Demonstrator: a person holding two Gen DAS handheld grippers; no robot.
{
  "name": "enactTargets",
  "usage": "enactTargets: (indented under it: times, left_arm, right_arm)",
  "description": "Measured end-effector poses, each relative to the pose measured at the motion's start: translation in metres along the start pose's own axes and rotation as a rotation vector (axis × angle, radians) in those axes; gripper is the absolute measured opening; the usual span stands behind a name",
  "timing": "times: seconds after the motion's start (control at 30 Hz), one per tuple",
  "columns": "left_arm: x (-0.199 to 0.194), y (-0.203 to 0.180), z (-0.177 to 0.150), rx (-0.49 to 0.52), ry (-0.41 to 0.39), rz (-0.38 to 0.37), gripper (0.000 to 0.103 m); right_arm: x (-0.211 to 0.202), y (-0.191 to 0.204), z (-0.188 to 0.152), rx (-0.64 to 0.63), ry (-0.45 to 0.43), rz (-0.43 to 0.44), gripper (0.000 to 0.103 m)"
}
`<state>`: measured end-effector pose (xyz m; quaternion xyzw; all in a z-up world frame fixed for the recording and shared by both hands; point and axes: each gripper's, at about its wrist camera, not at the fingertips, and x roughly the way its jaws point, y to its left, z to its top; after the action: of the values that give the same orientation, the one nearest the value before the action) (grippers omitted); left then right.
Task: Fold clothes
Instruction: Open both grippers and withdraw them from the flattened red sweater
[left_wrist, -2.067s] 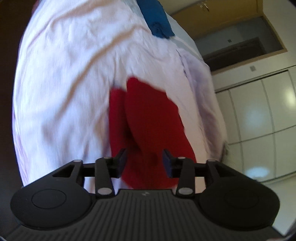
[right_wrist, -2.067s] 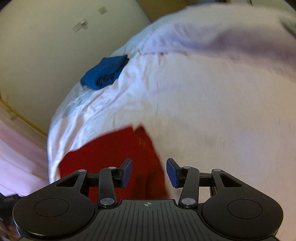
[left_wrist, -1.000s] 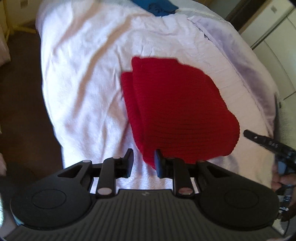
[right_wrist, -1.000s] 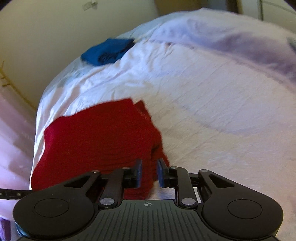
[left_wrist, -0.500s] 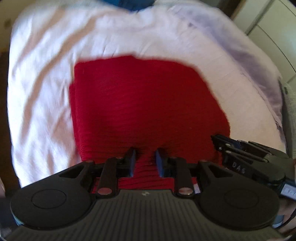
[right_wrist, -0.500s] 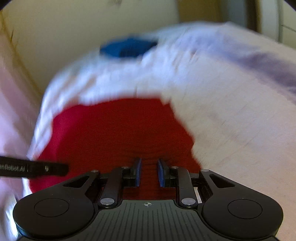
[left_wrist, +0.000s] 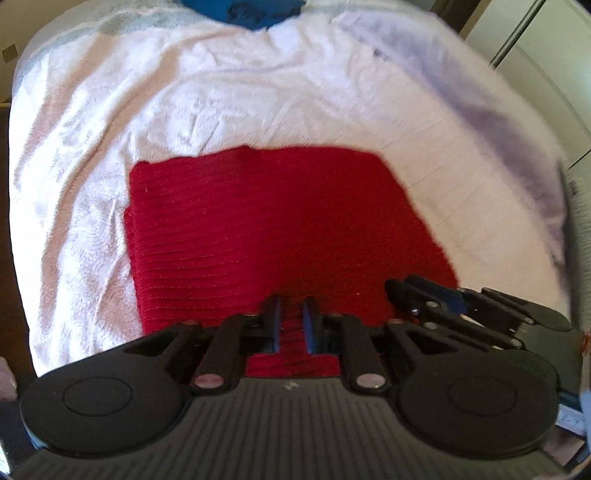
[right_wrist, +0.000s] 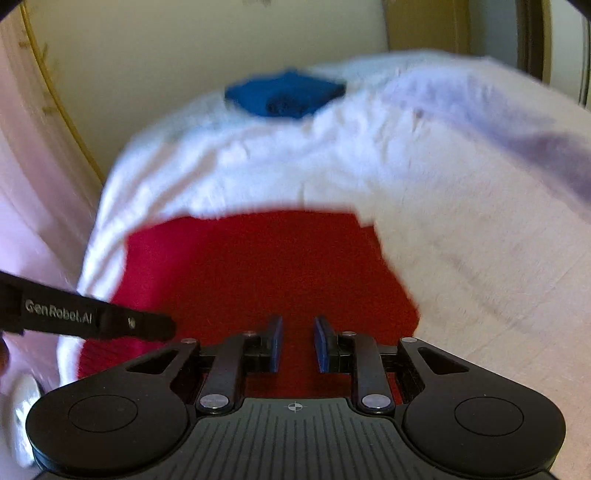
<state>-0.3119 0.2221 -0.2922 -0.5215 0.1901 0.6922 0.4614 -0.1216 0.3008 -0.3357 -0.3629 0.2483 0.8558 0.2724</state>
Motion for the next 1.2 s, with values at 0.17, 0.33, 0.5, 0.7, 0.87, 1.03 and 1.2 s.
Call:
enactTargets:
  times: [0.17,0.33,0.5,0.7,0.87,1.03,1.2]
  left_arm:
    - [0.007,0.001,0.004,-0.006,-0.005,0.028,0.012]
    - [0.008,-0.003,0.006,-0.003,-0.001,0.052,0.012]
    - [0.011,-0.009,0.004,0.012,-0.018,0.072,0.012]
    - [0.017,-0.008,-0.002,0.027,-0.046,0.079,0.012]
    - [-0.001,0.002,-0.001,-0.026,-0.049,0.026,0.011]
    - [-0.032,0.01,-0.01,-0.017,0.011,0.173,0.025]
    - [-0.044,0.015,-0.03,-0.043,0.092,0.24,0.03]
  right_arm:
    - [0.016,-0.005,0.0,0.018,0.037,0.003,0.022]
    - [0.02,-0.005,0.003,0.012,0.048,0.005,0.022]
    - [0.021,-0.005,0.002,0.009,0.05,0.005,0.022]
    - [0.025,-0.003,0.0,-0.017,0.047,-0.002,0.022]
    - [0.016,-0.005,0.005,0.011,0.039,0.005,0.022]
    - [-0.03,-0.009,0.001,0.133,0.01,-0.055,0.055]
    - [-0.056,-0.002,-0.017,0.192,0.128,-0.117,0.057]
